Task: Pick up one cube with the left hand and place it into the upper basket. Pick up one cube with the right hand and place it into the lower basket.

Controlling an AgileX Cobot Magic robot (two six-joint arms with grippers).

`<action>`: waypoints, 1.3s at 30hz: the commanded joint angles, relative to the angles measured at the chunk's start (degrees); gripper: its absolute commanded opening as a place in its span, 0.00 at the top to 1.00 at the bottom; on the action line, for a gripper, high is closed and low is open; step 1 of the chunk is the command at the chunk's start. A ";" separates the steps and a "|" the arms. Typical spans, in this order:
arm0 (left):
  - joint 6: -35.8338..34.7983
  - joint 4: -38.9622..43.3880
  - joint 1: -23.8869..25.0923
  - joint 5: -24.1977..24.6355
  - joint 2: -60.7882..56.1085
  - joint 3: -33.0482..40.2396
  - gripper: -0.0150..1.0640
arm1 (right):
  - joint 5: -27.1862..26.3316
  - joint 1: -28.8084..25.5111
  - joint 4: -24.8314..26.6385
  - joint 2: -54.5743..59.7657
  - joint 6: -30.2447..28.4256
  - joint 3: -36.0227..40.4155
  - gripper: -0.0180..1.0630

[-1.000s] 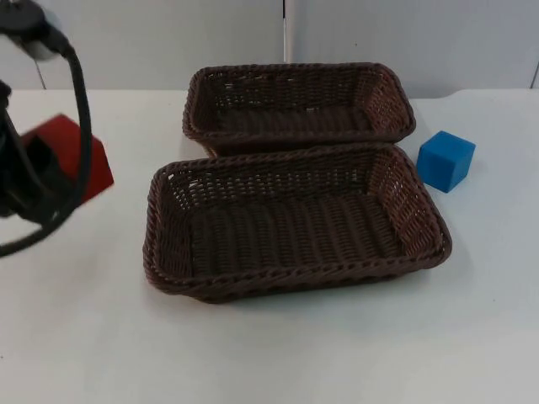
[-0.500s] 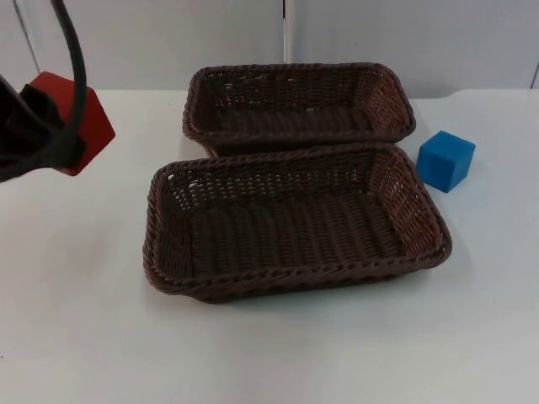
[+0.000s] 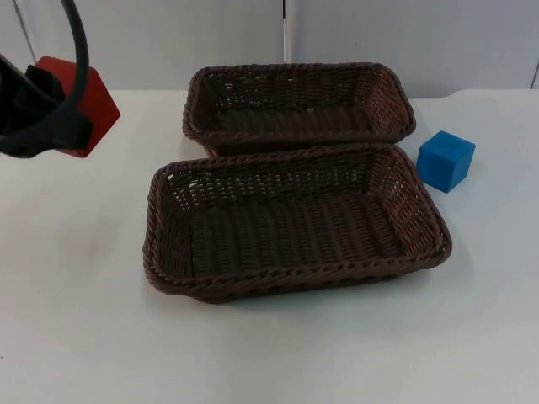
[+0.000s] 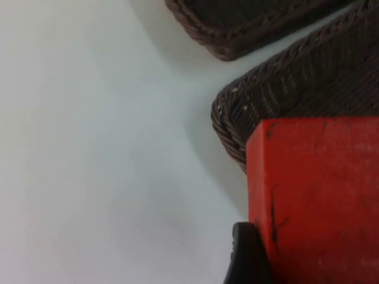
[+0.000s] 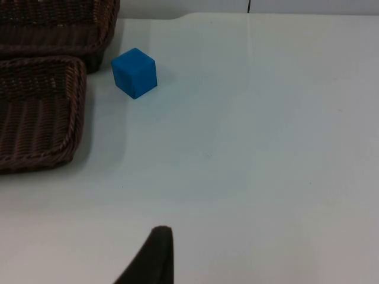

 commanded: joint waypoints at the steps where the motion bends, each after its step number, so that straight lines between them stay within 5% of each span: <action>1: -0.39 -1.28 -0.37 -1.91 -0.43 -0.16 0.99 | -0.39 -0.33 0.21 -0.19 -0.49 0.00 0.01; 13: -0.39 -5.66 -0.37 -11.63 1.56 -0.32 0.99 | -0.39 -0.33 0.21 -0.19 -0.49 0.00 0.01; 23: -0.39 -6.65 -0.37 -11.18 15.12 -9.63 0.99 | -0.39 -0.33 0.21 -0.19 -0.49 0.00 0.01; 39: 0.47 -5.14 -2.65 -6.23 36.10 -34.19 0.99 | -0.39 -0.33 0.21 -0.19 -0.49 0.00 0.01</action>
